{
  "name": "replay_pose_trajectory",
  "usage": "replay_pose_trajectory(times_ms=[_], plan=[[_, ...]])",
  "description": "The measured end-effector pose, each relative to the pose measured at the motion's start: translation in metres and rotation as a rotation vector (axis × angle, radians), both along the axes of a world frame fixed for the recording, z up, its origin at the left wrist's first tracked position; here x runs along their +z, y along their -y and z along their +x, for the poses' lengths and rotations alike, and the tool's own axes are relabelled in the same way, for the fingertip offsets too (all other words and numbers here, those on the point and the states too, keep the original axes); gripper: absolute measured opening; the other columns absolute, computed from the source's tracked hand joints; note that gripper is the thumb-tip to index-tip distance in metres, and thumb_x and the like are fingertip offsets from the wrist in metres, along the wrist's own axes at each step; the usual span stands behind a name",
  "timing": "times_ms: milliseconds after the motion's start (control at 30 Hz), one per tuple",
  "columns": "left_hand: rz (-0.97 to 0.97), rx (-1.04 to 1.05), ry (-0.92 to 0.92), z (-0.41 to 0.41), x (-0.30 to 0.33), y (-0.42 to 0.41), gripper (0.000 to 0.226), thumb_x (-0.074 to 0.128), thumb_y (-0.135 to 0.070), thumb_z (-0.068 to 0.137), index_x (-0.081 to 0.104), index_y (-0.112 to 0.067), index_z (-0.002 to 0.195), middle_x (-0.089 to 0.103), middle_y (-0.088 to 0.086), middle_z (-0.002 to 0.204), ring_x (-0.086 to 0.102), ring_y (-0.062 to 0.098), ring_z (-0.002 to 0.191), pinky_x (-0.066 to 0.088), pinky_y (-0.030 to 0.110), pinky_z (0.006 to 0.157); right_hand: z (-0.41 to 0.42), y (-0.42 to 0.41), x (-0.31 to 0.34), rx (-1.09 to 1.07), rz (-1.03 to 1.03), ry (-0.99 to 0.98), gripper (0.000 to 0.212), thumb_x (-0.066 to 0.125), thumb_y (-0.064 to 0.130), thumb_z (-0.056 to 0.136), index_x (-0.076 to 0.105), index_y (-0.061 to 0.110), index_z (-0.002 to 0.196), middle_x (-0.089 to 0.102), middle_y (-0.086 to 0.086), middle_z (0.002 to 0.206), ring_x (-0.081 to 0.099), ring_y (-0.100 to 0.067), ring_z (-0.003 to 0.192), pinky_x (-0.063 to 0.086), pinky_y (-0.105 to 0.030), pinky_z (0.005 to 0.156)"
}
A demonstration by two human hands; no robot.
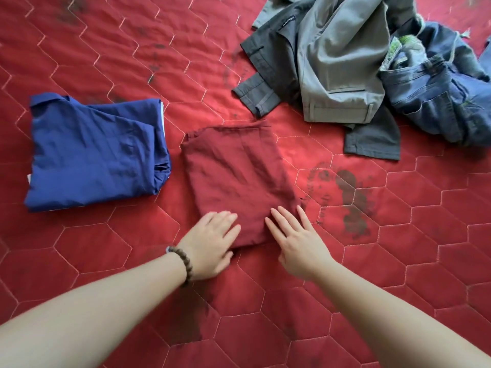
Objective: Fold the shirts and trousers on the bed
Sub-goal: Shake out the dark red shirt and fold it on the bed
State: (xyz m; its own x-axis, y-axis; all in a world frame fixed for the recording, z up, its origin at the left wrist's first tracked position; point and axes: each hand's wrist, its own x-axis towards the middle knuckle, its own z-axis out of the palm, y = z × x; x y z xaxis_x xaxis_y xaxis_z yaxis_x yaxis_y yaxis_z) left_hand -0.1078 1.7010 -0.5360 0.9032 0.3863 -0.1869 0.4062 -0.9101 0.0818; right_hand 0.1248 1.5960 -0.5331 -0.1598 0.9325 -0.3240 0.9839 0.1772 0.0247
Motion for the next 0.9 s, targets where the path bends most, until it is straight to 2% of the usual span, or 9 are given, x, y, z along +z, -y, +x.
replay_pose_trajectory(times_ms=[67, 133, 233, 400, 533, 600, 733, 800, 900], plan=[[-0.05, 0.067, -0.083, 0.002, -0.009, 0.021, 0.077, 0.052, -0.047, 0.071, 0.051, -0.002, 0.134, 0.048, 0.022, 0.139, 0.046, 0.038, 0.128, 0.038, 0.053, 0.105, 0.008, -0.002, -0.008, 0.042, 0.02, 0.013, 0.078, 0.064, 0.019, 0.064, 0.049, 0.014, 0.14, 0.045, -0.015, 0.145, 0.046, -0.031, 0.132, 0.035, -0.052, 0.109], [-0.015, 0.133, -0.139, 0.006, -0.018, 0.028, 0.073, 0.054, -0.038, 0.073, 0.049, 0.001, 0.135, 0.05, 0.022, 0.137, 0.047, 0.037, 0.128, 0.041, 0.056, 0.102, 0.016, -0.006, -0.013, 0.047, 0.093, 0.002, 0.065, 0.051, 0.015, 0.074, 0.05, 0.019, 0.139, 0.047, -0.016, 0.143, 0.051, -0.032, 0.127, 0.042, -0.047, 0.104], [0.058, 0.152, -0.066, 0.019, -0.025, 0.025, 0.046, 0.038, -0.013, 0.082, 0.064, 0.001, 0.117, 0.066, 0.02, 0.117, 0.063, 0.034, 0.11, 0.053, 0.052, 0.087, 0.02, -0.01, -0.02, -0.011, 0.154, -0.052, 0.061, 0.057, 0.007, 0.076, 0.055, 0.024, 0.135, 0.052, -0.014, 0.139, 0.055, -0.032, 0.121, 0.046, -0.044, 0.098], [0.01, 0.177, 0.139, 0.026, -0.015, 0.01, 0.047, 0.032, -0.006, 0.072, 0.076, -0.007, 0.089, 0.074, 0.008, 0.091, 0.072, 0.023, 0.083, 0.059, 0.034, 0.065, 0.009, -0.022, -0.021, -0.154, 0.244, -0.125, 0.052, 0.044, 0.008, 0.072, 0.067, 0.018, 0.118, 0.066, -0.007, 0.119, 0.064, -0.029, 0.102, 0.052, -0.038, 0.083], [-0.365, 0.421, 0.135, 0.014, 0.005, -0.012, 0.054, 0.036, 0.001, 0.081, 0.06, -0.017, 0.126, 0.066, 0.006, 0.119, 0.063, 0.026, 0.108, 0.05, 0.035, 0.091, 0.006, -0.043, 0.001, -0.513, 0.176, -0.415, 0.038, 0.052, -0.001, 0.07, 0.07, 0.016, 0.098, 0.071, -0.005, 0.093, 0.06, -0.031, 0.084, 0.044, -0.036, 0.073], [-0.581, 0.483, 0.143, 0.004, 0.025, -0.025, 0.051, 0.049, 0.004, 0.078, 0.061, -0.024, 0.119, 0.07, 0.001, 0.106, 0.064, 0.022, 0.098, 0.048, 0.032, 0.088, 0.009, -0.045, 0.023, -0.678, 0.08, -0.55, 0.03, 0.058, 0.002, 0.074, 0.068, 0.018, 0.096, 0.068, -0.003, 0.082, 0.056, -0.026, 0.077, 0.041, -0.03, 0.069], [-0.881, 0.629, 0.273, -0.008, 0.089, -0.054, 0.041, 0.052, 0.012, 0.074, 0.065, -0.024, 0.089, 0.063, -0.009, 0.068, 0.051, 0.0, 0.054, 0.04, 0.022, 0.058, 0.017, -0.04, 0.091, -0.784, 0.043, -0.833, 0.024, 0.059, -0.003, 0.074, 0.066, 0.02, 0.079, 0.061, 0.005, 0.063, 0.053, -0.001, 0.054, 0.041, -0.013, 0.055], [-1.019, 0.645, 0.271, -0.011, 0.121, -0.067, 0.039, 0.054, 0.011, 0.075, 0.069, -0.024, 0.083, 0.06, -0.011, 0.061, 0.048, 0.002, 0.053, 0.04, 0.021, 0.056, 0.021, -0.042, 0.126, -0.773, 0.011, -0.893, 0.02, 0.062, -0.001, 0.077, 0.066, 0.019, 0.077, 0.057, 0.004, 0.064, 0.047, -0.001, 0.054, 0.04, -0.014, 0.054], [-1.361, 0.708, 0.276, -0.014, 0.156, -0.085, 0.029, 0.058, 0.005, 0.067, 0.072, -0.01, 0.088, 0.065, 0.005, 0.078, 0.058, 0.013, 0.07, 0.046, 0.023, 0.061, 0.029, -0.058, 0.172, -0.789, -0.033, -0.979, 0.017, 0.067, 0.006, 0.08, 0.067, 0.022, 0.077, 0.055, 0.007, 0.067, 0.048, -0.001, 0.06, 0.038, -0.015, 0.057]])
